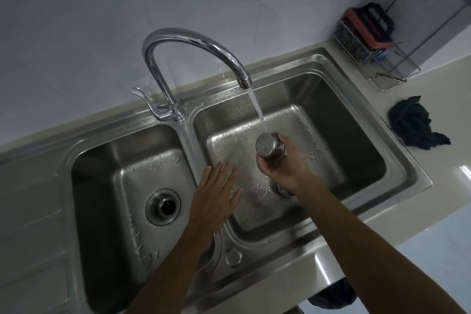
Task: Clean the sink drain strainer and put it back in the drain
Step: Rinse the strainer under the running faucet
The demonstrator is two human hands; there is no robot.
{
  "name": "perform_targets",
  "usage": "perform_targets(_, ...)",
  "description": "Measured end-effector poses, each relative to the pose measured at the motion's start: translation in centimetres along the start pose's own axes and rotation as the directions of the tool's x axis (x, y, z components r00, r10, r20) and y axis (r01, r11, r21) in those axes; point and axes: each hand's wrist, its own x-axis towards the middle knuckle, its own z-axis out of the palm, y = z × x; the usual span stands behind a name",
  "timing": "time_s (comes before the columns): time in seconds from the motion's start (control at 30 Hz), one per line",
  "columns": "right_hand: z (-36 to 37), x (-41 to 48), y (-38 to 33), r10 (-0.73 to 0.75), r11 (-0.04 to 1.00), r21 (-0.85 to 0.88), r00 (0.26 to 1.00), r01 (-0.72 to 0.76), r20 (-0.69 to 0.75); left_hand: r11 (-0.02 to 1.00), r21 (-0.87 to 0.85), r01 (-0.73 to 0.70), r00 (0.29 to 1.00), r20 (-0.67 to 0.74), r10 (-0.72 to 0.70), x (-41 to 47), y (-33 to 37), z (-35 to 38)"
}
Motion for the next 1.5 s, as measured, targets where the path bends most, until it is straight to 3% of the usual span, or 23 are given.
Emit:
perform_targets(0.17, 0.9, 0.3, -1.5, -0.041, 0.998, 0.053, 0.997, 0.045, -0.071, 0.999, -0.035, 0.025, 1.0, 0.017, -0.025, 0.1, 0.0, 0.1)
perform_targets(0.23, 2.0, 0.4, -1.3, -0.037, 0.999, 0.037, 0.999, 0.038, -0.038, 0.998, -0.045, 0.033, 0.999, 0.011, -0.033, 0.0, 0.0, 0.1)
perform_targets(0.3, 2.1, 0.2, -0.5, -0.04, 0.996, -0.081, 0.999, 0.039, -0.001, 0.997, -0.066, 0.04, 0.999, 0.008, -0.039, -0.1, -0.1, 0.0)
perform_targets(0.37, 1.6, -0.2, -0.2, -0.153, 0.949, -0.282, 0.988, 0.138, -0.03, 0.997, -0.069, 0.043, 0.999, 0.001, -0.043, -0.1, -0.1, 0.0)
perform_targets(0.4, 1.4, -0.2, -0.4, -0.285, 0.872, -0.433, 0.956, 0.231, -0.065, 0.997, -0.069, 0.046, 0.999, 0.003, -0.046, 0.0, 0.0, 0.0)
perform_targets(0.43, 1.4, -0.2, -0.6, -0.447, 0.718, -0.622, 0.892, 0.311, -0.071, 0.996, -0.069, 0.048, 0.999, 0.009, -0.048, 0.1, 0.0, -0.1)
perform_targets(0.5, 1.6, -0.1, -1.0, -0.691, 0.233, -0.902, 0.715, 0.363, 0.109, 0.997, -0.062, 0.051, 0.999, 0.02, -0.05, 0.2, 0.0, 0.0)
perform_targets(0.57, 1.5, -0.3, -0.7, -0.706, -0.152, -0.919, 0.611, 0.363, 0.358, 0.997, -0.061, 0.054, 0.998, 0.026, -0.053, 0.1, -0.1, 0.0)
perform_targets(0.63, 1.0, -0.5, -0.7, -0.674, -0.331, -0.877, 0.563, 0.348, 0.478, 0.996, -0.061, 0.057, 0.998, 0.026, -0.056, 0.1, -0.1, 0.0)
perform_targets(0.8, 1.9, -0.5, -1.5, -0.657, -0.331, -0.865, 0.566, 0.377, 0.498, 0.995, -0.075, 0.059, 0.998, 0.018, -0.058, 0.0, 0.0, -0.2)
perform_targets(0.97, 0.4, -1.2, 0.4, -0.577, -0.429, -0.811, 0.57, 0.398, 0.585, 0.995, -0.08, 0.061, 0.998, 0.027, -0.059, 0.0, 0.1, -0.3)
perform_targets(1.1, 1.6, -0.5, -1.1, -0.655, -0.376, -0.854, 0.549, 0.358, 0.519, 0.996, -0.072, 0.06, 0.998, 0.034, -0.057, 0.2, 0.2, -0.4)
perform_targets(1.2, 1.7, -0.4, 0.5, -0.58, -0.449, -0.796, 0.545, 0.407, 0.605, 0.997, -0.058, 0.06, 0.997, 0.048, -0.057, 0.1, 0.0, -0.2)
perform_targets(1.27, 0.1, -0.5, 1.5, -0.554, -0.454, -0.805, 0.587, 0.382, 0.591, 0.996, -0.058, 0.062, 0.997, 0.047, -0.059, 0.0, 0.0, -0.2)
perform_targets(1.37, -2.3, 0.0, 2.2, -0.518, -0.378, -0.886, 0.732, 0.268, 0.442, 0.996, -0.063, 0.068, 0.997, 0.047, -0.065, 0.1, 0.1, -0.3)
perform_targets(1.5, -2.0, 2.6, 4.5, -0.379, -0.5, -0.847, 0.832, 0.183, 0.404, 0.996, -0.062, 0.066, 0.998, 0.018, -0.065, -0.1, 0.0, -0.3)
